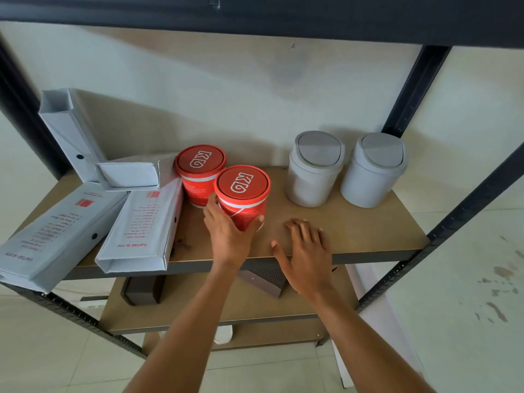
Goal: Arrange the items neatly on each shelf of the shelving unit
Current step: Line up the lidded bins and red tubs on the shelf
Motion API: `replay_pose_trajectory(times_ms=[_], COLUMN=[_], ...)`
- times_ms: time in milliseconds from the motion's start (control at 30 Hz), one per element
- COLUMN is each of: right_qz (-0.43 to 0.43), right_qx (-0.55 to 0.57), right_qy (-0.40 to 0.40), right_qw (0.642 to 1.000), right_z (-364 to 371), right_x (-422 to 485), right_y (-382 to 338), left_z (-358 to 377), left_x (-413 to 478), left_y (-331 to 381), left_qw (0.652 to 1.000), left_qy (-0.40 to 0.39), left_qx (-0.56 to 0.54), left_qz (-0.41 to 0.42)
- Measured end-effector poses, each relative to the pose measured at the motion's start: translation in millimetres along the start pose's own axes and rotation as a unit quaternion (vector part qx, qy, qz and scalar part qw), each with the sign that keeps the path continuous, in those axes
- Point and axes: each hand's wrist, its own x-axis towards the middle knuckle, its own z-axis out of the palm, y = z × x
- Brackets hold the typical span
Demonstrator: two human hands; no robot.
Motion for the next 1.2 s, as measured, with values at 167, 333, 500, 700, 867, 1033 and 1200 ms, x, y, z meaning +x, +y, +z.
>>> replay_pose_trajectory(times_ms=[167,333,500,700,867,1033,1200], right_qz=[0.006,-0.006,-0.018,-0.019,-0.017,-0.016,-0.014], right_qx=[-0.005,-0.007,0.011,0.018,0.019,0.016,0.026], right_qy=[-0.018,-0.027,-0.035,-0.031,-0.029,-0.031,-0.023], right_qw=[1.000,1.000,0.999,0.999,0.999,0.999,0.999], right_z=[4.3,-0.9,-3.8,-2.5,-1.6,-2.1,-2.3], right_x=[0.3,1.1,9.4,8.3,8.2,7.9,7.5], right_y=[1.9,4.7,12.8,13.1,13.8,14.7,13.2], left_z=[40.3,17.5,-24.6,-19.3,16.7,39.9,6.0], left_x=[-12.6,0.4,44.1,51.9,26.5,25.3,46.9], left_y=[34.8,0.9,-24.4,-24.0,-4.1,11.2,-19.7], left_qw=[0.992,0.998,0.964,0.955,0.997,0.997,0.988], left_qy=[0.066,-0.027,-0.265,-0.293,-0.079,0.005,-0.148], left_qx=[0.075,0.048,-0.015,-0.020,0.004,0.069,0.016], left_qz=[-0.071,-0.029,0.014,0.024,-0.006,-0.041,0.027])
